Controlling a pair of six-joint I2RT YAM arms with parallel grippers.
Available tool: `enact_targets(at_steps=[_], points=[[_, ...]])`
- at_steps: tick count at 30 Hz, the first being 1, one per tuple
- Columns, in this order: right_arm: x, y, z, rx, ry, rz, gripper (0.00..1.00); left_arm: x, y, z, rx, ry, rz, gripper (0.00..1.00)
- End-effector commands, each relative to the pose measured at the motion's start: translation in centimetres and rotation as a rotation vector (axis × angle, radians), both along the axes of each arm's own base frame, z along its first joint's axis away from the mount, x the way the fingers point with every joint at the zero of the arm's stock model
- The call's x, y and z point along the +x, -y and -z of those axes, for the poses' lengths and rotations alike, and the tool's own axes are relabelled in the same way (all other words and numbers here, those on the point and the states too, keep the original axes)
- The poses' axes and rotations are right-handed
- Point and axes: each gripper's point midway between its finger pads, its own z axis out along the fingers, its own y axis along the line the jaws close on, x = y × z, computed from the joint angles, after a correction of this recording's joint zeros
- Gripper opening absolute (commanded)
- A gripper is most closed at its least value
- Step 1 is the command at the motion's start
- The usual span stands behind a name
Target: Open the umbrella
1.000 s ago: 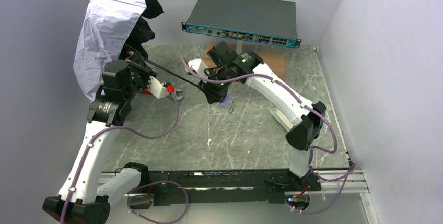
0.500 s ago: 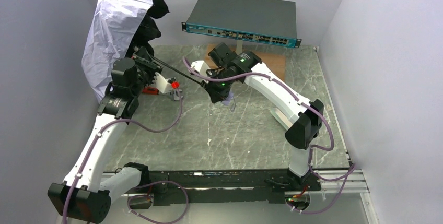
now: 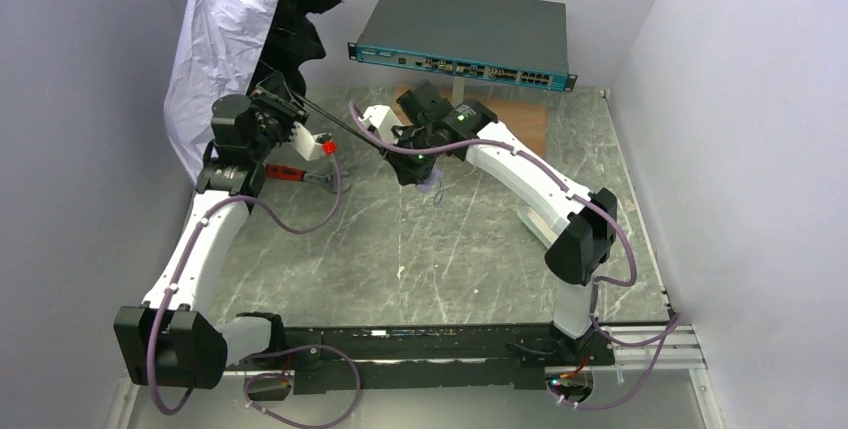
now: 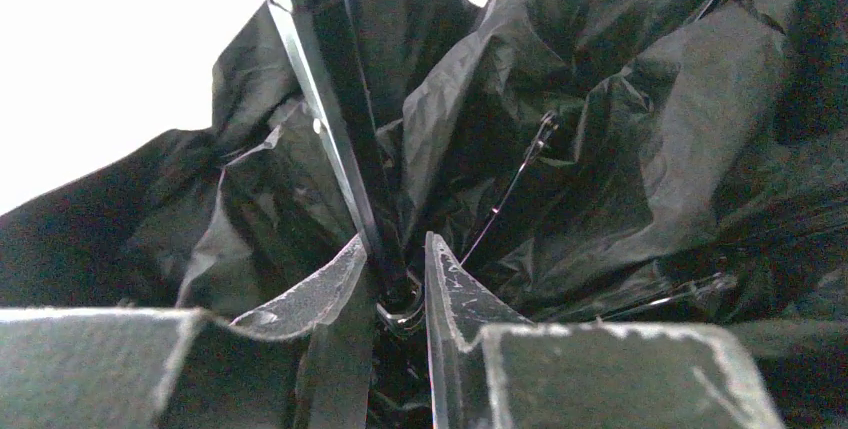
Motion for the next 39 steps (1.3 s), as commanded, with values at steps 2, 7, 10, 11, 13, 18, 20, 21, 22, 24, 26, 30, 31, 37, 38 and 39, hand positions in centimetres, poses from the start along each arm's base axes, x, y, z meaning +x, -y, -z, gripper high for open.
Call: enact_targets(at_steps=[2, 7, 10, 11, 13, 18, 20, 21, 22, 24, 26, 30, 31, 37, 38, 39], points=[[-6.4, 3.8, -3.4, -0.008, 0.038, -0.250, 0.00, -1.6, -18.6, -5.7, 0.033, 0.205, -0.633, 0.27], [-6.9, 4.5, -2.5, -0.026, 0.021, -0.231, 0.00, -1.9, -22.2, -7.0, 0.045, 0.233, -0.706, 0.27], [-7.0, 4.8, -2.2, -0.034, 0.013, -0.227, 0.00, -1.9, -23.6, -7.7, 0.058, 0.255, -0.744, 0.25], [-7.1, 4.8, -2.2, -0.034, 0.011, -0.228, 0.00, -1.9, -23.8, -7.9, 0.059, 0.260, -0.750, 0.24], [-7.1, 4.8, -2.2, -0.032, 0.015, -0.227, 0.00, -1.8, -24.2, -8.3, 0.060, 0.271, -0.759, 0.23], [-7.2, 5.2, -2.0, -0.038, 0.021, -0.225, 0.00, -1.8, -25.6, -10.5, 0.065, 0.330, -0.804, 0.23], [-7.2, 5.3, -1.8, -0.036, 0.028, -0.219, 0.00, -2.0, -26.0, -11.8, 0.062, 0.360, -0.817, 0.22], [-7.2, 5.4, -1.9, -0.032, 0.034, -0.219, 0.00, -2.2, -26.2, -12.7, 0.062, 0.379, -0.823, 0.22], [-7.2, 5.5, -1.9, -0.031, 0.036, -0.218, 0.00, -2.3, -26.4, -13.3, 0.064, 0.393, -0.828, 0.21], [-7.3, 5.6, -1.7, -0.033, 0.033, -0.215, 0.00, -2.5, -26.8, -14.4, 0.075, 0.410, -0.839, 0.19], [-7.3, 5.7, -1.5, -0.036, 0.032, -0.215, 0.00, -2.7, -27.2, -15.3, 0.081, 0.424, -0.849, 0.18], [-7.4, 6.0, -1.0, -0.042, 0.031, -0.216, 0.00, -2.8, -27.8, -16.3, 0.099, 0.439, -0.865, 0.13], [-7.5, 6.1, -1.0, -0.043, 0.031, -0.218, 0.00, -2.9, -27.9, -16.5, 0.108, 0.444, -0.868, 0.09], [-7.5, 6.9, 0.0, -0.067, 0.011, -0.209, 0.00, -3.2, -29.1, -17.5, 0.122, 0.479, -0.893, 0.00], [-7.5, 7.1, 0.3, -0.070, 0.008, -0.207, 0.00, -3.2, -29.4, -17.8, 0.124, 0.487, -0.900, 0.00], [-7.5, 7.2, 0.5, -0.074, 0.005, -0.205, 0.00, -3.3, -29.8, -18.2, 0.124, 0.497, -0.908, 0.00]])
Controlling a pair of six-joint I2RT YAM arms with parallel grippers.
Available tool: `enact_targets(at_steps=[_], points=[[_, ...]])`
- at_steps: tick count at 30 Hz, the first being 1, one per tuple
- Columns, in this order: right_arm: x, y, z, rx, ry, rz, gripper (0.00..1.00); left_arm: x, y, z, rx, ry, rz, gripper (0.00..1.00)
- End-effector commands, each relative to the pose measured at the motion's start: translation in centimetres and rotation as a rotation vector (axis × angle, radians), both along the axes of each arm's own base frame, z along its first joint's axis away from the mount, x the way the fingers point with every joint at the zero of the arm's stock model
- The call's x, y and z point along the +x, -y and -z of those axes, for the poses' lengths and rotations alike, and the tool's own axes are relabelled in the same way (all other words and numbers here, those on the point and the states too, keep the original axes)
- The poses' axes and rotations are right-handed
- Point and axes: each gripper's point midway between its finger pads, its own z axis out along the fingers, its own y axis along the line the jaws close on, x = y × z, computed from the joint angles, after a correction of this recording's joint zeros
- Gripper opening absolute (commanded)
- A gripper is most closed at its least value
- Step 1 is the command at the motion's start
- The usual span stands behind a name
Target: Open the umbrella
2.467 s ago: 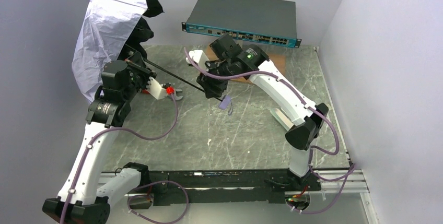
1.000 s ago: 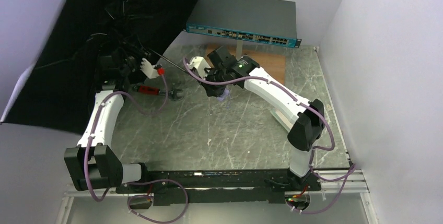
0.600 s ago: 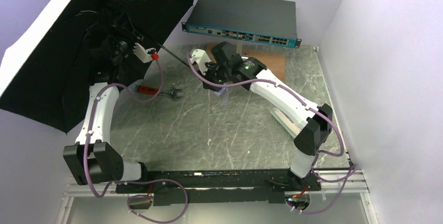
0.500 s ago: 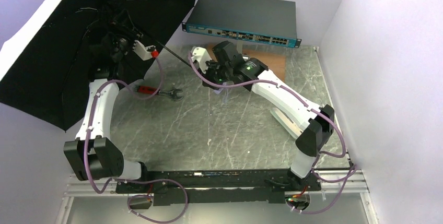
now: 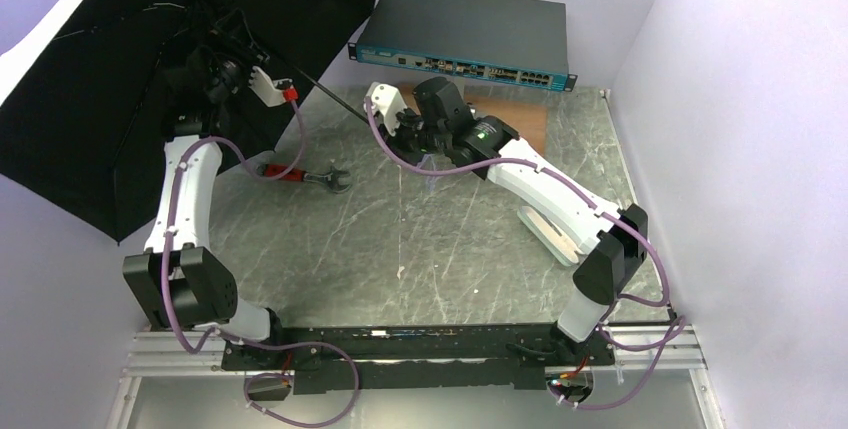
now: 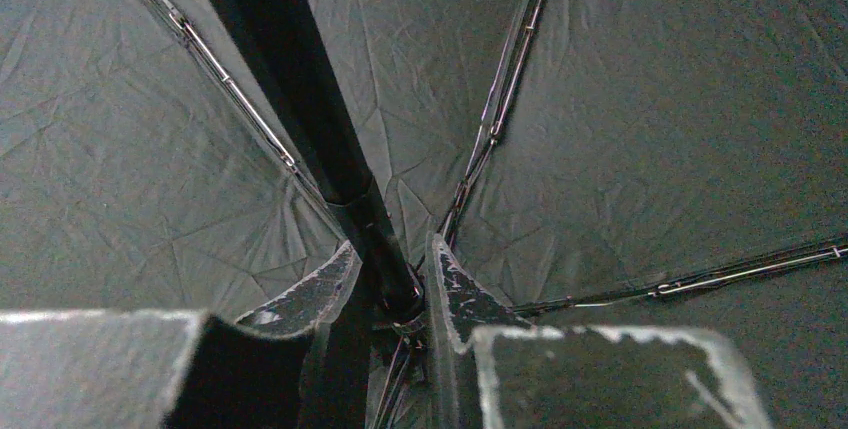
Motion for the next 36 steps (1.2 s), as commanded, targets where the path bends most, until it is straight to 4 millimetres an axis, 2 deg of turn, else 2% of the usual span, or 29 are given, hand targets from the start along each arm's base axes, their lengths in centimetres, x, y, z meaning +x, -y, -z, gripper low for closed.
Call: enact_targets(at_steps=[1, 4, 12, 18, 19, 21, 24, 28, 30, 33, 36], points=[[-11.4, 9.8, 6.0, -0.367, -0.332, -0.206, 0.00, -9.7, -23.5, -9.9, -0.010, 0.382, -0.940, 0.00], [-11.6, 10.1, 6.3, -0.373, -0.341, -0.207, 0.00, -10.1, -24.8, -11.1, -0.004, 0.407, -0.976, 0.00], [-11.7, 10.6, 6.9, -0.383, -0.352, -0.200, 0.00, -10.3, -26.3, -10.4, 0.006, 0.399, -1.027, 0.02], [-11.7, 10.4, 7.1, -0.377, -0.356, -0.204, 0.00, -10.3, -27.1, -10.8, 0.014, 0.422, -1.041, 0.00], [-11.5, 10.0, 6.9, -0.362, -0.349, -0.208, 0.00, -10.6, -26.4, -11.3, 0.021, 0.445, -1.016, 0.00], [-10.8, 9.1, 6.4, -0.330, -0.331, -0.205, 0.00, -10.0, -24.5, -10.1, 0.034, 0.438, -0.902, 0.00], [-9.3, 7.0, 5.5, -0.271, -0.307, -0.205, 0.00, -9.7, -20.6, -9.0, 0.031, 0.433, -0.747, 0.00], [-7.3, 3.9, 3.7, -0.174, -0.281, -0.204, 0.00, -9.3, -14.3, -7.7, 0.031, 0.410, -0.517, 0.00], [-6.6, 2.4, 2.6, -0.123, -0.268, -0.219, 0.05, -9.4, -11.9, -7.4, 0.008, 0.412, -0.439, 0.00], [-5.7, 0.9, 2.2, -0.077, -0.256, -0.223, 0.06, -9.8, -9.4, -6.6, -0.001, 0.395, -0.349, 0.00], [-4.9, 0.1, 2.4, -0.072, -0.251, -0.222, 0.09, -9.7, -8.6, -5.1, -0.017, 0.350, -0.323, 0.00]])
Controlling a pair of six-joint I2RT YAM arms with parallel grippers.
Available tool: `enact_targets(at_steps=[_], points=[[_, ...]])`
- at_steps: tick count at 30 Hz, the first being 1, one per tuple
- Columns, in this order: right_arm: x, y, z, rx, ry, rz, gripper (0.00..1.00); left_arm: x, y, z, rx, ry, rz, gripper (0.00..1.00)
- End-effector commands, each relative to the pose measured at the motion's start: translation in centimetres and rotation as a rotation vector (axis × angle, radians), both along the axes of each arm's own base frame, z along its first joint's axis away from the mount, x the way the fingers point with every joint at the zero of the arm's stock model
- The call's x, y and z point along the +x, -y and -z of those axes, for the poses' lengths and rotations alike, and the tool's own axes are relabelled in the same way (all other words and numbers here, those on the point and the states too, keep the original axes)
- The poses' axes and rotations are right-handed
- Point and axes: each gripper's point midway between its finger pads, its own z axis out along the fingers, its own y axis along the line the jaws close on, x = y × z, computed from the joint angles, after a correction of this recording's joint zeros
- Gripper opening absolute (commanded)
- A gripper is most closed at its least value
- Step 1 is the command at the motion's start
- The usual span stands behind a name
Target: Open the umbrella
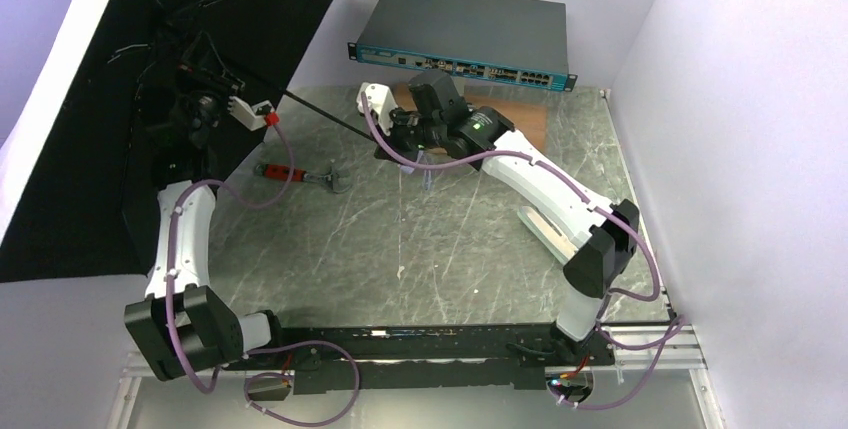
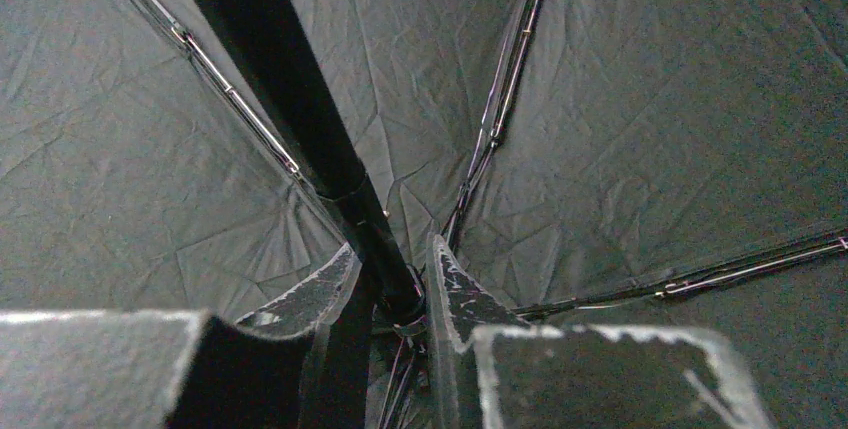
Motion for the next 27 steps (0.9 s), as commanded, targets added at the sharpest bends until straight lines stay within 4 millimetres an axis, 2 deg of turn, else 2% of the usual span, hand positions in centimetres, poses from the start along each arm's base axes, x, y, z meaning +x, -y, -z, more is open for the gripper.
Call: enact_targets(at_steps=[1, 3, 5, 12, 14, 15, 18, 23, 25, 27], points=[[-3.5, 1.8, 3.5, -0.130, -0.197, -0.085, 0.12, -3.7, -5.4, -4.5, -0.014, 0.179, -0.263, 0.00], [-3.3, 1.5, 3.8, -0.128, -0.207, -0.086, 0.17, -3.7, -5.1, -3.8, -0.016, 0.155, -0.248, 0.00], [-3.1, 0.9, 3.9, -0.117, -0.221, -0.085, 0.27, -3.7, -4.6, -3.3, -0.016, 0.140, -0.236, 0.00], [-2.4, -1.0, 4.5, -0.090, -0.273, -0.094, 0.29, -3.6, -3.0, -2.4, -0.045, 0.105, -0.196, 0.00], [-2.2, -1.3, 4.0, -0.075, -0.268, -0.094, 0.44, -3.5, -2.9, -2.4, -0.045, 0.105, -0.205, 0.00], [-2.2, -1.5, 3.5, -0.061, -0.261, -0.102, 0.49, -3.5, -2.8, -2.3, -0.042, 0.104, -0.201, 0.00], [-1.7, -1.6, 1.4, -0.008, -0.189, -0.096, 0.53, -3.6, -2.2, -2.4, -0.046, 0.090, -0.178, 0.00], [-2.9, -1.3, -5.1, 0.123, -0.045, -0.152, 0.52, -3.7, -1.9, -1.9, -0.037, 0.065, -0.172, 0.00], [-2.5, -1.1, -7.0, 0.179, 0.026, -0.128, 0.62, -3.8, -1.8, -1.8, -0.034, 0.061, -0.168, 0.00], [-1.1, -0.9, -6.6, 0.168, 0.063, -0.068, 0.73, -3.9, -1.8, -1.8, -0.033, 0.063, -0.170, 0.00]])
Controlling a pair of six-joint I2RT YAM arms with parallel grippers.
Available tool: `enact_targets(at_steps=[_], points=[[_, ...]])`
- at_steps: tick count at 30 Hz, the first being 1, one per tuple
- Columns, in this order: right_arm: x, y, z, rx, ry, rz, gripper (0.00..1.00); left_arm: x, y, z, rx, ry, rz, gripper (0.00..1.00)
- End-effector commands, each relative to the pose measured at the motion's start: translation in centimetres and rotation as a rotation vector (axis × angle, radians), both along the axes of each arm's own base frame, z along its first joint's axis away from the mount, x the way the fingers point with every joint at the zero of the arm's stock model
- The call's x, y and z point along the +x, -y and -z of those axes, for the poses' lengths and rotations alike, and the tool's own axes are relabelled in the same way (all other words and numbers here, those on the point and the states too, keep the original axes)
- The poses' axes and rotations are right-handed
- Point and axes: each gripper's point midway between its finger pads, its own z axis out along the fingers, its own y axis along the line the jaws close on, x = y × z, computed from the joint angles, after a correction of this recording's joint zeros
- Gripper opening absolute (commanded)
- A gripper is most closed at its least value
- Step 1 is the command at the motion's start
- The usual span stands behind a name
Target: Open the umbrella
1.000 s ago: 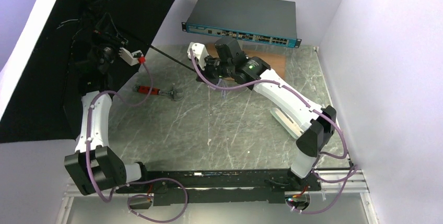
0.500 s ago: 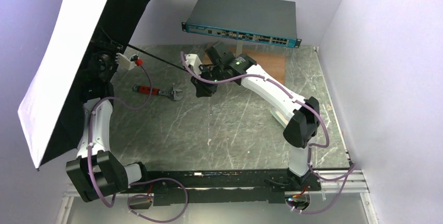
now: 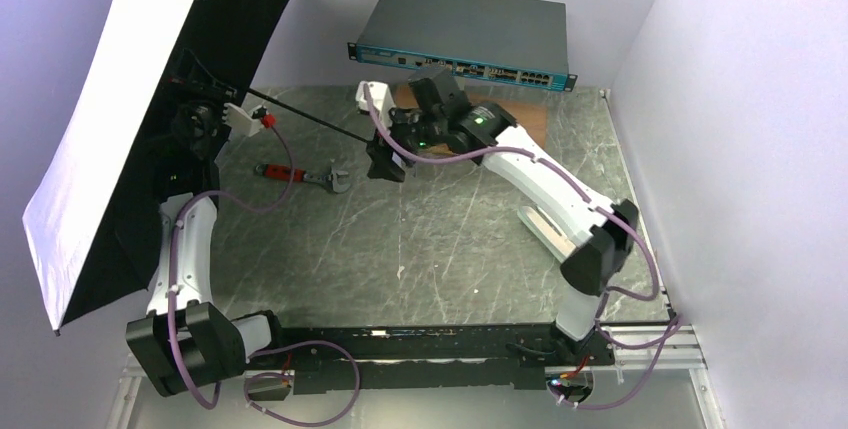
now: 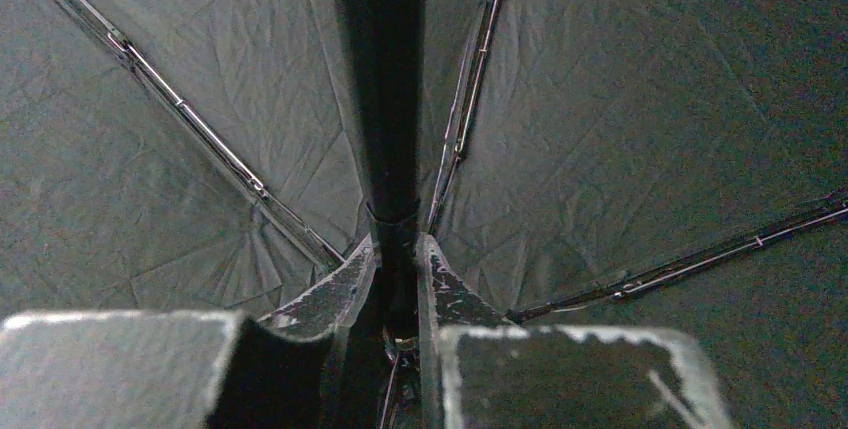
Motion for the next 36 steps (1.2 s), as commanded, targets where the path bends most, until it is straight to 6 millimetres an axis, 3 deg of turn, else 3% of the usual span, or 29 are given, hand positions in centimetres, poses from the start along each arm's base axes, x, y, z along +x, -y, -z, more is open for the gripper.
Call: enact_targets(at_steps=[1, 5, 12, 16, 20, 21, 22, 25, 28, 33, 36], points=[[1.8, 0.1, -7.0, 0.148, 0.225, 0.054, 0.76, -2.1, 0.8, -3.9, 0.031, 0.113, 0.005, 0.00], [3.6, -0.6, -3.1, 0.031, 0.180, 0.062, 0.82, -2.3, 0.8, -4.1, 0.021, 0.113, 0.005, 0.00], [5.0, -2.3, -0.1, 0.037, 0.162, 0.061, 0.80, -2.8, 0.8, -4.7, 0.010, 0.122, 0.005, 0.00], [5.7, -2.7, 1.5, 0.009, 0.150, 0.065, 0.56, -3.2, 0.9, -5.2, -0.011, 0.122, 0.008, 0.00], [5.1, -3.3, 1.7, 0.011, 0.113, 0.046, 0.00, -3.2, 0.9, -4.8, -0.044, 0.086, 0.014, 0.00], [4.9, -3.5, 1.2, 0.027, 0.101, 0.042, 0.00, -3.2, 0.9, -4.5, -0.051, 0.068, 0.015, 0.00], [4.7, -3.6, 0.6, 0.046, 0.097, 0.037, 0.00, -3.3, 1.1, -3.9, -0.062, 0.044, 0.021, 0.03], [3.8, -4.1, -2.0, 0.139, 0.092, 0.033, 0.00, -3.7, 2.2, -1.2, -0.083, -0.054, 0.071, 0.36], [2.9, -4.6, -4.4, 0.208, 0.066, 0.025, 0.00, -4.3, 4.3, 2.4, -0.122, -0.166, 0.140, 0.60], [1.5, -5.6, -5.5, 0.242, 0.050, -0.010, 0.00, -4.9, 7.8, 8.1, -0.106, -0.278, 0.208, 0.65], [0.8, -5.9, -5.6, 0.245, 0.053, -0.033, 0.00, -5.0, 8.9, 10.0, -0.086, -0.302, 0.205, 0.64]])
